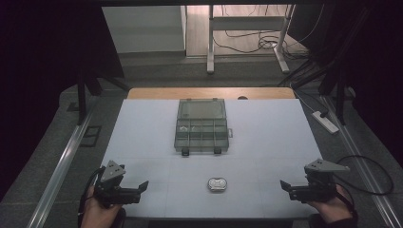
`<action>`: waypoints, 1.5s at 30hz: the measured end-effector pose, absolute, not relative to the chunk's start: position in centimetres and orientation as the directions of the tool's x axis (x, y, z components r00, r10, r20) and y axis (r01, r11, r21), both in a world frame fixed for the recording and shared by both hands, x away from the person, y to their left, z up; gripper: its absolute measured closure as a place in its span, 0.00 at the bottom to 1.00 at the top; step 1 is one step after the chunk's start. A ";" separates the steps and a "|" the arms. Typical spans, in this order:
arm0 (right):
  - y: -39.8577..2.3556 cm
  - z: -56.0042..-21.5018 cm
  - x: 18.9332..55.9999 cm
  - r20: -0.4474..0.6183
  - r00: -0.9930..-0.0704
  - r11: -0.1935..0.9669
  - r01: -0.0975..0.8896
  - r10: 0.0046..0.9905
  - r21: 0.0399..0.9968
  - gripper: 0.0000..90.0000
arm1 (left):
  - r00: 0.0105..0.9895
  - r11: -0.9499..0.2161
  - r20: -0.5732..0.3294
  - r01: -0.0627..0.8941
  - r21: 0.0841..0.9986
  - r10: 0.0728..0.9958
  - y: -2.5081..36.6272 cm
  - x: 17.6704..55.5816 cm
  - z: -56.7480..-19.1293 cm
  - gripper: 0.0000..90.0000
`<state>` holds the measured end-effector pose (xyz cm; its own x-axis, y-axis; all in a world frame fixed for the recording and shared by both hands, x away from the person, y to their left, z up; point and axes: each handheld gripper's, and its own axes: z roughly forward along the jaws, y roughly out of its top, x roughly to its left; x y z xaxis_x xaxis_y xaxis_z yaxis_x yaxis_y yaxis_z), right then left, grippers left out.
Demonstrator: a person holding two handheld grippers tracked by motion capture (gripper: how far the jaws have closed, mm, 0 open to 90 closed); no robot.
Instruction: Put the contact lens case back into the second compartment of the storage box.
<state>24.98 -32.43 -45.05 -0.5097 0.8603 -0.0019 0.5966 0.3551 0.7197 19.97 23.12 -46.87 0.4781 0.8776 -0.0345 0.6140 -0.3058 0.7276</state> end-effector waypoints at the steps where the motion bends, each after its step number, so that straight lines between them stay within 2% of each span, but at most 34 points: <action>1: -32.4 -45.1 25.0 -0.003 -0.510 0.357 0.599 0.860 0.716 0.00 | 0.479 -0.312 -0.028 0.614 0.726 0.877 23.1 20.0 -46.9 0.01; 27: -32.1 -45.1 25.2 0.028 -0.574 0.393 0.594 0.818 0.702 0.00 | 0.482 -0.289 -0.069 0.629 0.722 0.874 23.4 20.2 -47.0 0.03; 36: -31.8 -44.6 25.7 0.072 -0.589 0.368 0.589 0.805 0.719 0.00 | 0.483 -0.291 -0.068 0.628 0.722 0.873 23.4 20.2 -47.0 0.03; 45: -30.9 -44.7 26.3 0.114 -0.666 0.392 0.559 0.737 0.730 0.00 | 0.483 -0.293 -0.067 0.630 0.720 0.873 23.3 20.3 -47.0 0.04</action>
<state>26.28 -30.88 -44.66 -0.6663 0.7368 0.1144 0.5591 0.3922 0.7305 20.26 23.34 -46.98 0.4825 0.8733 -0.0670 0.6295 -0.2926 0.7198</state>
